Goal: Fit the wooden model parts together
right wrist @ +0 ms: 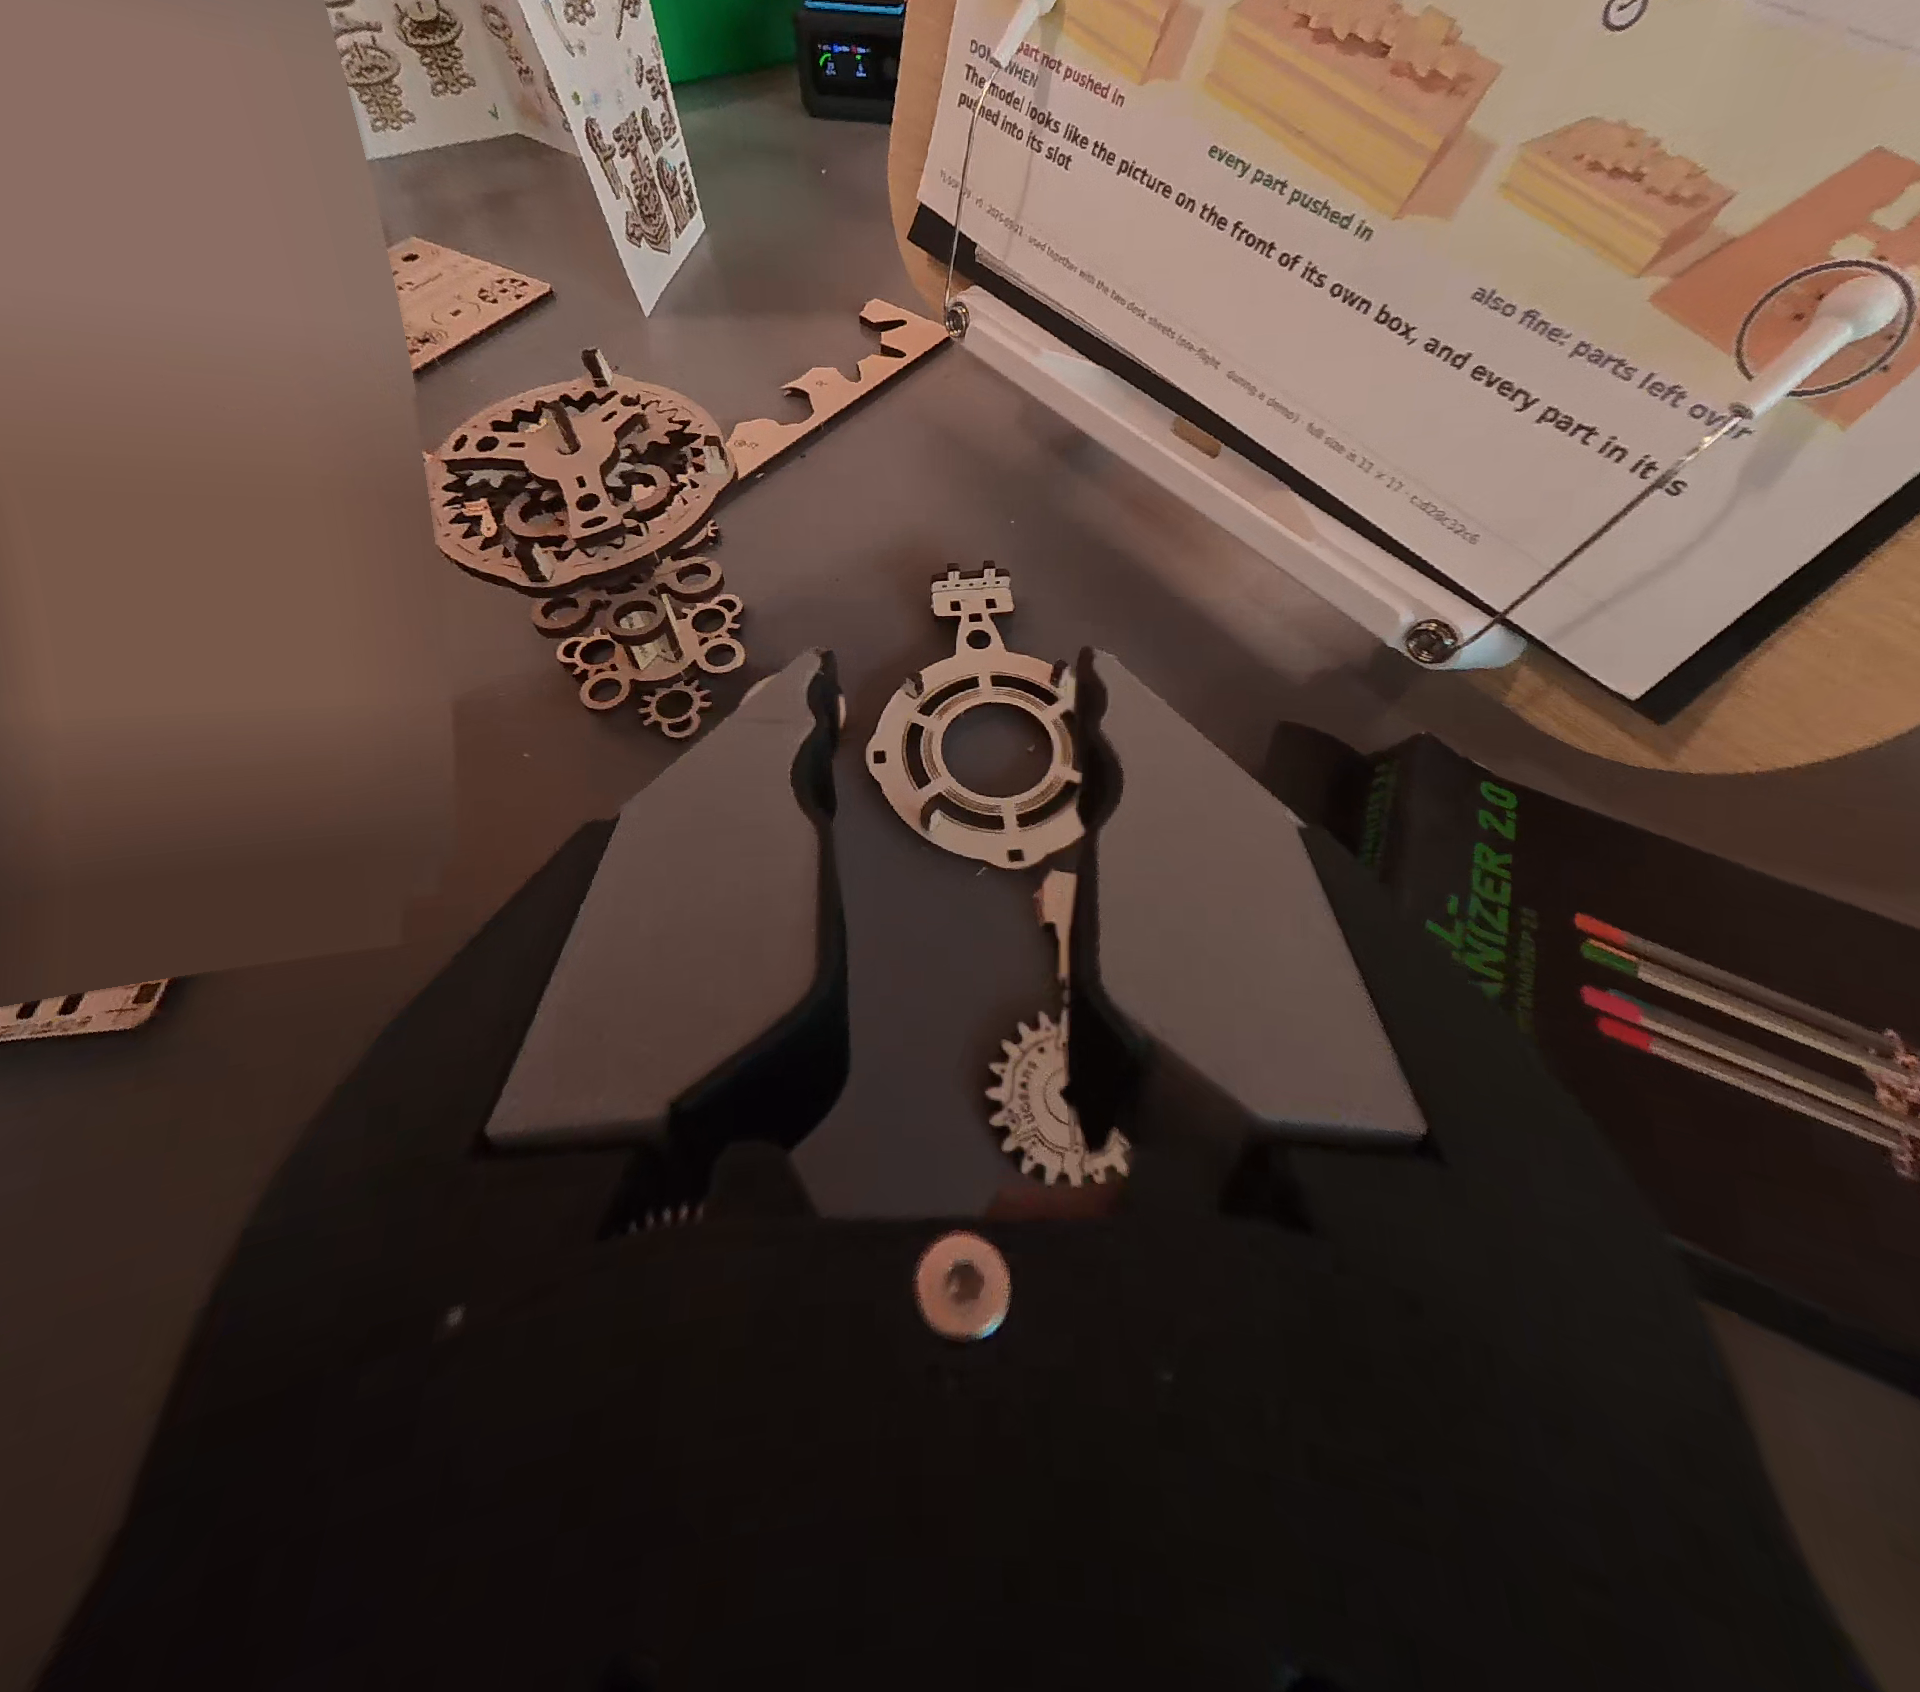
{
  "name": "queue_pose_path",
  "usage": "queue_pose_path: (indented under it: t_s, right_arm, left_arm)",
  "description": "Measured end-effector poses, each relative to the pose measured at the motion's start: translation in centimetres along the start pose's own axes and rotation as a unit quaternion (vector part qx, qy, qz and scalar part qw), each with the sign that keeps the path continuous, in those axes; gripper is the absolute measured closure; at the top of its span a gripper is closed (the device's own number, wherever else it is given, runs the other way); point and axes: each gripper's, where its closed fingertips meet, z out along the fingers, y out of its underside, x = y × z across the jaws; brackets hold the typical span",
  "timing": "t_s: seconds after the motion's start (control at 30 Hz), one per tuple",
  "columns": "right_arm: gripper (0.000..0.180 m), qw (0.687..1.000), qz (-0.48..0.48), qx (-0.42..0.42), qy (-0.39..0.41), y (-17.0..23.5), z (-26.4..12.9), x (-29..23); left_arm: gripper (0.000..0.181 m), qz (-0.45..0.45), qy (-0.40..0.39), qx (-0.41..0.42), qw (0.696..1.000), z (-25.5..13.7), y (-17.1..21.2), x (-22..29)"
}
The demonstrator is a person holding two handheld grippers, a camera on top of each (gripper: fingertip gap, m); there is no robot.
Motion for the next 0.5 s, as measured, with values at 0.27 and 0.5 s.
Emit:
queue_pose_path:
  t_s: [0.27,0.5]
  right_arm:
    - [0.138,1.000,0.006,0.006,-0.002,-0.1,-0.2,0.2]
    - [0.138,1.000,-0.001,0.010,0.005,-0.4,-0.3,0.2]
  left_arm:
    - [0.173,0.013,-0.012,-0.018,1.000,2.1,2.1,-0.9]
    - [0.166,-0.013,-0.001,-0.014,1.000,2.3,2.7,-1.4]
